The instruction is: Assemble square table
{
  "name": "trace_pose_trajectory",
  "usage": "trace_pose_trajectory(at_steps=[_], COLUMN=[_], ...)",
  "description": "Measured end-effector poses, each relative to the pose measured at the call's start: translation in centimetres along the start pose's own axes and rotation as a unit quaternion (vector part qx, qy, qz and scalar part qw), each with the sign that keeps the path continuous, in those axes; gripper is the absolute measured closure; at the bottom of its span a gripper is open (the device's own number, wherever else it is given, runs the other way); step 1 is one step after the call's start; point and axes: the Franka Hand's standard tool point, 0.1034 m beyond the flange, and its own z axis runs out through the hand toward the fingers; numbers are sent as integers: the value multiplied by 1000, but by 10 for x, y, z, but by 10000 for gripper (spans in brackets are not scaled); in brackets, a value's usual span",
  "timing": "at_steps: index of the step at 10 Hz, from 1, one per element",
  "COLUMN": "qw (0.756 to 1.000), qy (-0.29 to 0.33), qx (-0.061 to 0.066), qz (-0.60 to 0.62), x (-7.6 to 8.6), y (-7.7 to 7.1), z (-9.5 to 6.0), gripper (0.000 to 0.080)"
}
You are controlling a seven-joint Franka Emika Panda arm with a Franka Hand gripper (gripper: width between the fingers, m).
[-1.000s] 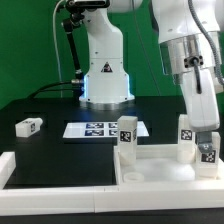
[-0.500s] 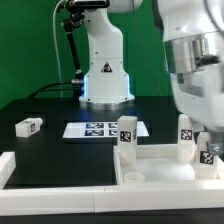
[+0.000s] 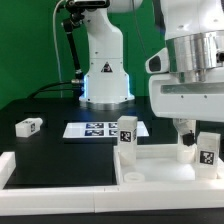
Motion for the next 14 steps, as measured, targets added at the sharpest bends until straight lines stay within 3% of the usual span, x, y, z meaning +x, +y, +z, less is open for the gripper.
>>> trace_pose_trajectory(at_steps=[1,3,5,6,7,11,12,14], qw=[986,979,983,989,994,998,992,942], qy=[8,11,11,12,12,12,9,-10], qx=[-12,-16,-16,-15,-15,-16,-16,-4], qz=[-166,-201,-180,-149,-107,57,126,334], x=[7,8,8,8,8,8,7,4], y=[5,4,4,4,4,6,6,5], z=[1,1,1,1,1,1,1,1], gripper=[150,150,409,409,509,509,509,509])
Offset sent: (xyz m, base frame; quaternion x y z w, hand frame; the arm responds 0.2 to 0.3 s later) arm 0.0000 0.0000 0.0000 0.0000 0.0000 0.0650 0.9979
